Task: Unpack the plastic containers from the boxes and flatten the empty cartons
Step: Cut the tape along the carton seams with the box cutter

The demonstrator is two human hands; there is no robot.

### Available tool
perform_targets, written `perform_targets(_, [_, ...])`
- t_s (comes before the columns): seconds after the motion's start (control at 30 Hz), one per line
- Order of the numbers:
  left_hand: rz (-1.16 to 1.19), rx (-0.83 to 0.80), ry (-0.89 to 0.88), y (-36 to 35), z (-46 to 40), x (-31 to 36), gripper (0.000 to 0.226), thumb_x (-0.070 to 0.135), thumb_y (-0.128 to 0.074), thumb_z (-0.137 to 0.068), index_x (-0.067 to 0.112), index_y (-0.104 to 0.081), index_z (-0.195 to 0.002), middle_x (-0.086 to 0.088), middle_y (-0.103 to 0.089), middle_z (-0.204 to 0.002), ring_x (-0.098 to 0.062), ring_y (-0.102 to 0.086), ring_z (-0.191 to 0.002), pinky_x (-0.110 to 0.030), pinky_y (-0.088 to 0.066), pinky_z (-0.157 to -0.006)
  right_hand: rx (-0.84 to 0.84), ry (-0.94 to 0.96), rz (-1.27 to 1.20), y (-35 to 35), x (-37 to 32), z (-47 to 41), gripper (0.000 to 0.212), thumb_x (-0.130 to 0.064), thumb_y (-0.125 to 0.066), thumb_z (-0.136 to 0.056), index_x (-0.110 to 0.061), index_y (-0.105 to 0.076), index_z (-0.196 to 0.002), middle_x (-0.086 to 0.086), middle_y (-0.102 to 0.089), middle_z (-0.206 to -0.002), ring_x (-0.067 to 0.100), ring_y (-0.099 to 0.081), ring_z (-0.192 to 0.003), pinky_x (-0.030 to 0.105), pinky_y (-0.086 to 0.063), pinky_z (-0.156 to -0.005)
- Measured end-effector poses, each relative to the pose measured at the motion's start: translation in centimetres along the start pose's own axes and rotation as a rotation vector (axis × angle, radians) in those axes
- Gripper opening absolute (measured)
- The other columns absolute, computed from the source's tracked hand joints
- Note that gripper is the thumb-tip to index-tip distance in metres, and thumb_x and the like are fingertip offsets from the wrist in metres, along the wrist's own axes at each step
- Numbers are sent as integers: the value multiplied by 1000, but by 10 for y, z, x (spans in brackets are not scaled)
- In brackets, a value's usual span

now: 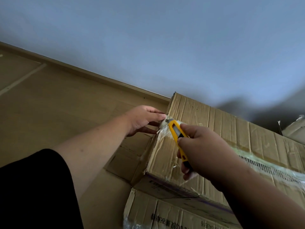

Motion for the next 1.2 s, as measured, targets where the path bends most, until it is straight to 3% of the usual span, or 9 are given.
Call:
perform_targets(0.1, [-3, -12, -1, -1, -2, 1, 30, 21, -73, -87, 6, -68, -113, -11, -74, -103, -15, -69, -88, -31, -58, -69, 17, 2, 43, -2, -3, -7, 32, -4, -37, -96, -31, -54, -90, 22, -66, -70, 32, -69, -53, 50, -61, -55])
perform_targets(0.23, [-8, -1, -6, -2, -2, 0, 29, 20, -73, -87, 5, -68, -112, -8, -73, -96, -14, -69, -85, -30, -57, -66, 5, 13, 125, -5, -7, -13, 28, -2, -35, -94, -13, -58, -107, 17, -64, -62, 30, -69, -52, 49, -61, -55])
perform_targets(0.4, [-32, 29, -22, -3, 0, -3, 29, 22, -74, -86, 5, -69, -110, -2, -74, -89, -9, -69, -81, -28, -56, -63, -60, -26, 150, -2, -18, -8, 22, -1, -37, -94, -5, -56, -105, 8, -61, -46, 25, -68, -48, 45, -62, -58])
perform_targets(0.57, [-62, 42, -21, -3, 3, -1, 25, 18, -72, -88, 6, -69, -109, -2, -73, -89, -7, -70, -77, -25, -55, -59, -98, -13, 254, -11, -23, 3, 15, -1, -44, -93, -7, -54, -101, 11, -66, -57, 25, -72, -55, 46, -63, -64])
perform_targets(0.8, [-71, 31, -26, -3, 6, -3, 26, 18, -71, -88, 4, -68, -111, -5, -72, -93, -11, -69, -83, -28, -57, -63, -114, -37, 145, -11, -19, 10, 21, -3, -38, -96, -9, -56, -105, 9, -64, -54, 23, -68, -49, 45, -63, -61])
perform_targets(0.97, [-70, 45, -24, -5, 9, -2, 22, 16, -69, -90, 3, -68, -108, 2, -70, -74, -3, -67, -63, -23, -54, -54, -109, 12, 106, -16, -15, 21, 21, -6, -39, -94, -15, -58, -97, 12, -65, -69, 23, -69, -53, 42, -62, -59])
perform_targets(1.03, [-83, 72, -22, -6, 7, -1, 24, 18, -70, -90, 4, -68, -109, 3, -70, -74, -5, -67, -63, -25, -55, -56, -190, -27, 199, -39, -3, 13, 24, -12, -44, -96, -16, -64, -108, 13, -70, -89, 23, -70, -74, 42, -60, -74])
perform_targets(1.1, [-104, 92, -37, -6, 6, 1, 27, 22, -72, -89, 6, -69, -110, 3, -71, -78, -9, -68, -69, -28, -57, -60, -314, -42, 335, -78, 22, 11, 36, -19, -41, -103, -15, -54, -136, 15, -63, -127, 26, -63, -111, 36, -45, -96])
perform_targets(1.2, [-335, 99, -59, -1, 6, 6, 28, 37, -73, -85, 18, -73, -105, 6, -75, -89, -6, -68, -79, -22, -53, -68, -339, -12, 399, -96, 36, 24, 52, -31, -44, -97, -30, -33, -149, 10, -57, -137, 27, -56, -123, 32, -43, -102])
Point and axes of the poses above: each hand's wrist, its own z-axis away from the middle knuckle, its own y-axis out of the back of the hand, x = y × z, the point moved 2 cm from there along -z, towards the middle knuckle
